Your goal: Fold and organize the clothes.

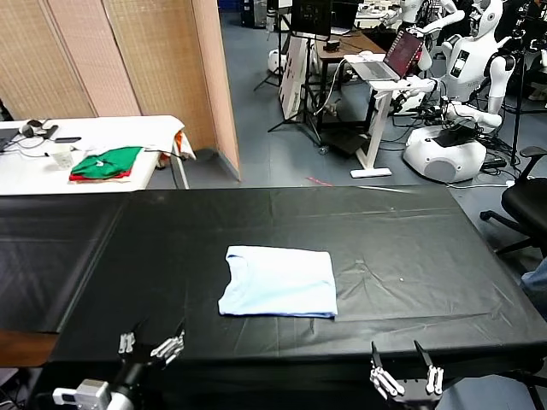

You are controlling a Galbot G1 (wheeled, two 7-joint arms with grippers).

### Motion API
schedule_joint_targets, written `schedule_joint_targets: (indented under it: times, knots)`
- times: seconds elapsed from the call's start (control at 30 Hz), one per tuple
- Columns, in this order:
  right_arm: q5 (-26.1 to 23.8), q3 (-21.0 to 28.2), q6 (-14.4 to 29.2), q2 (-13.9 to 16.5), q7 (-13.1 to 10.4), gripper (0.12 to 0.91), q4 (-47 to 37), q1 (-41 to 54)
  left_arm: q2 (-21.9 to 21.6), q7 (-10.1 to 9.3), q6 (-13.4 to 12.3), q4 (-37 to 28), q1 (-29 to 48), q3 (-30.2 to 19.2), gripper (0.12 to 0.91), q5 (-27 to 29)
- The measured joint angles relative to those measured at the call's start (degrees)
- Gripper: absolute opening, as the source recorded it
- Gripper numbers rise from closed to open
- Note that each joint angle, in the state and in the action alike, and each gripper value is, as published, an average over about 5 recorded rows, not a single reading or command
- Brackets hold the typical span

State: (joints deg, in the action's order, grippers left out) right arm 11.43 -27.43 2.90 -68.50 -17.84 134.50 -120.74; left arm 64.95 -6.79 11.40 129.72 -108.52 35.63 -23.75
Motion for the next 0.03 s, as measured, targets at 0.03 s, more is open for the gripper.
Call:
schedule_joint_targets:
  times: [0.03]
  knots:
    - [0.0,0.0,0.0,0.0,0.0,0.907,0.0,0.0,0.0,0.02,0.0,0.0,-0.1,0.0,0.907,0.0]
